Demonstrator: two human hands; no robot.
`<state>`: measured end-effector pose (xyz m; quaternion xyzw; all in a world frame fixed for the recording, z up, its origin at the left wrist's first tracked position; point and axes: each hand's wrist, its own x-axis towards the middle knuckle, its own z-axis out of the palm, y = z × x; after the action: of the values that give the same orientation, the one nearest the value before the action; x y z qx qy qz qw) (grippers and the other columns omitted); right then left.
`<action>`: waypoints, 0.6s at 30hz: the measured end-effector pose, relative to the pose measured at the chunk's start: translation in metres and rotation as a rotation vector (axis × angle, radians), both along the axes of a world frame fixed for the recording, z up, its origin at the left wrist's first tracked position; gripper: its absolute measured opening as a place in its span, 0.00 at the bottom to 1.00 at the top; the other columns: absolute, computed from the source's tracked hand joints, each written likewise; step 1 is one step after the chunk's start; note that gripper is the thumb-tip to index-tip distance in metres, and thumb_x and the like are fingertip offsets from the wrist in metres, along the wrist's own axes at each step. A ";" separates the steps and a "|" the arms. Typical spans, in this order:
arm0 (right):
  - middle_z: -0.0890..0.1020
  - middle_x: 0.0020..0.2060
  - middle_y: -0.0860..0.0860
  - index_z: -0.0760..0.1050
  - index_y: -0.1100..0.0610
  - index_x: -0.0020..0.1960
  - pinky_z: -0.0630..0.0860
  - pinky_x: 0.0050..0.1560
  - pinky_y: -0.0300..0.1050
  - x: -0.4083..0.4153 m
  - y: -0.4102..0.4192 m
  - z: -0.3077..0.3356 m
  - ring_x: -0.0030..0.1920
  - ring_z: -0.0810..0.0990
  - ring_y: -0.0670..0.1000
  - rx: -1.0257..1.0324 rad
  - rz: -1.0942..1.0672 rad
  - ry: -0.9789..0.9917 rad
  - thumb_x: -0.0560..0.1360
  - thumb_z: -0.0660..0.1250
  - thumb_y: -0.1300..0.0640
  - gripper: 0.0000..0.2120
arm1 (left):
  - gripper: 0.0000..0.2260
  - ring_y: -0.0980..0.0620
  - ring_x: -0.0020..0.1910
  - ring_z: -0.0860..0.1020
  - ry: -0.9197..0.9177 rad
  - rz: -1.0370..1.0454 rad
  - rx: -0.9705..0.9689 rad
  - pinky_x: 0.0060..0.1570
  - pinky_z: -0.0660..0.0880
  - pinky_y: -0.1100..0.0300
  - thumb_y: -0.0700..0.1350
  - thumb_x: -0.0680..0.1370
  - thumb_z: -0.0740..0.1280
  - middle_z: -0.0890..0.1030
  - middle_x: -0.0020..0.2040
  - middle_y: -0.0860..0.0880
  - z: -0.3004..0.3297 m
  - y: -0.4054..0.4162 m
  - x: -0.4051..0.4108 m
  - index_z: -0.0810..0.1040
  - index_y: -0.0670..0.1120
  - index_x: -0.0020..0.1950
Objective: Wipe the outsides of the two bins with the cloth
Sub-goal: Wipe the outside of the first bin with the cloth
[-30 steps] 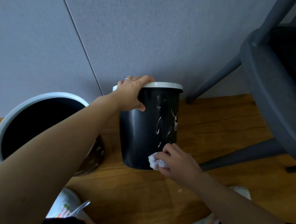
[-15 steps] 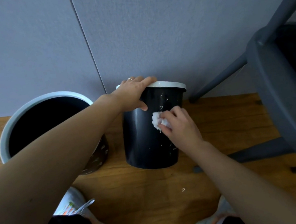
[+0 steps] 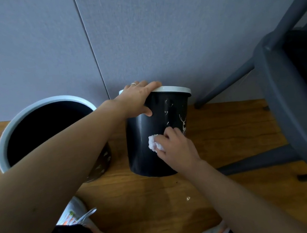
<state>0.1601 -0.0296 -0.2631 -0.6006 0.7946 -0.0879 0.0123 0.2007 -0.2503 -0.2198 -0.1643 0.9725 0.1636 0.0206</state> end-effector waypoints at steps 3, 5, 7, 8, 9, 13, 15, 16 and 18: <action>0.75 0.47 0.53 0.77 0.53 0.54 0.71 0.36 0.40 0.015 0.018 -0.015 0.45 0.74 0.52 0.113 0.179 -0.010 0.74 0.68 0.54 0.09 | 0.39 0.43 0.61 0.69 0.003 -0.004 0.000 0.62 0.66 0.44 0.49 0.67 0.77 0.72 0.60 0.47 0.000 -0.002 0.001 0.59 0.56 0.72; 0.77 0.46 0.51 0.78 0.52 0.53 0.72 0.34 0.38 0.020 0.036 -0.025 0.44 0.75 0.50 0.168 0.239 -0.052 0.72 0.69 0.56 0.10 | 0.39 0.43 0.61 0.69 0.006 -0.003 0.004 0.62 0.66 0.44 0.49 0.67 0.77 0.71 0.60 0.48 -0.001 -0.001 0.002 0.59 0.57 0.72; 0.77 0.44 0.50 0.79 0.51 0.52 0.74 0.32 0.37 0.017 0.039 -0.027 0.42 0.75 0.49 0.148 0.226 -0.028 0.70 0.72 0.55 0.10 | 0.39 0.43 0.61 0.69 0.007 -0.002 -0.001 0.62 0.65 0.44 0.49 0.68 0.77 0.71 0.61 0.48 -0.002 -0.001 0.002 0.58 0.57 0.72; 0.76 0.46 0.51 0.79 0.51 0.54 0.74 0.34 0.38 0.012 0.035 -0.025 0.44 0.75 0.49 0.139 0.207 -0.030 0.72 0.70 0.54 0.11 | 0.39 0.43 0.61 0.69 0.005 0.002 0.000 0.62 0.65 0.44 0.49 0.67 0.77 0.71 0.61 0.48 -0.002 -0.001 0.002 0.58 0.57 0.72; 0.75 0.48 0.52 0.77 0.52 0.56 0.74 0.35 0.39 0.006 0.028 -0.022 0.46 0.74 0.50 0.106 0.167 -0.040 0.73 0.69 0.54 0.12 | 0.39 0.43 0.61 0.69 0.004 0.007 0.004 0.62 0.65 0.44 0.49 0.67 0.77 0.72 0.61 0.48 -0.002 -0.002 0.003 0.59 0.57 0.72; 0.73 0.50 0.52 0.76 0.52 0.59 0.75 0.41 0.40 -0.031 -0.002 0.003 0.49 0.72 0.50 -0.125 -0.116 -0.089 0.77 0.67 0.53 0.11 | 0.39 0.42 0.61 0.69 0.009 0.015 0.000 0.61 0.66 0.45 0.49 0.67 0.77 0.72 0.61 0.48 -0.002 -0.002 0.003 0.59 0.57 0.71; 0.73 0.50 0.53 0.77 0.52 0.59 0.75 0.43 0.40 -0.038 -0.004 0.005 0.49 0.72 0.50 -0.152 -0.153 -0.095 0.77 0.68 0.52 0.12 | 0.39 0.43 0.61 0.69 0.018 0.016 0.002 0.61 0.66 0.44 0.49 0.66 0.77 0.72 0.61 0.48 -0.002 -0.002 0.003 0.59 0.58 0.71; 0.73 0.51 0.53 0.77 0.52 0.59 0.76 0.43 0.41 -0.036 -0.001 0.004 0.49 0.71 0.50 -0.144 -0.139 -0.111 0.76 0.68 0.53 0.12 | 0.39 0.43 0.60 0.69 0.020 0.015 0.002 0.61 0.66 0.44 0.49 0.66 0.77 0.72 0.61 0.48 -0.002 -0.002 0.003 0.59 0.58 0.71; 0.72 0.51 0.52 0.76 0.51 0.58 0.76 0.44 0.42 -0.027 0.011 -0.003 0.51 0.71 0.50 -0.078 -0.050 -0.148 0.76 0.66 0.54 0.10 | 0.39 0.43 0.60 0.69 0.018 0.014 0.001 0.60 0.67 0.44 0.49 0.66 0.78 0.72 0.61 0.48 -0.003 -0.003 0.004 0.59 0.57 0.71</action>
<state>0.1334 -0.0186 -0.2665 -0.5724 0.8022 -0.1633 0.0454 0.2047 -0.2531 -0.2226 -0.1697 0.9714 0.1657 0.0106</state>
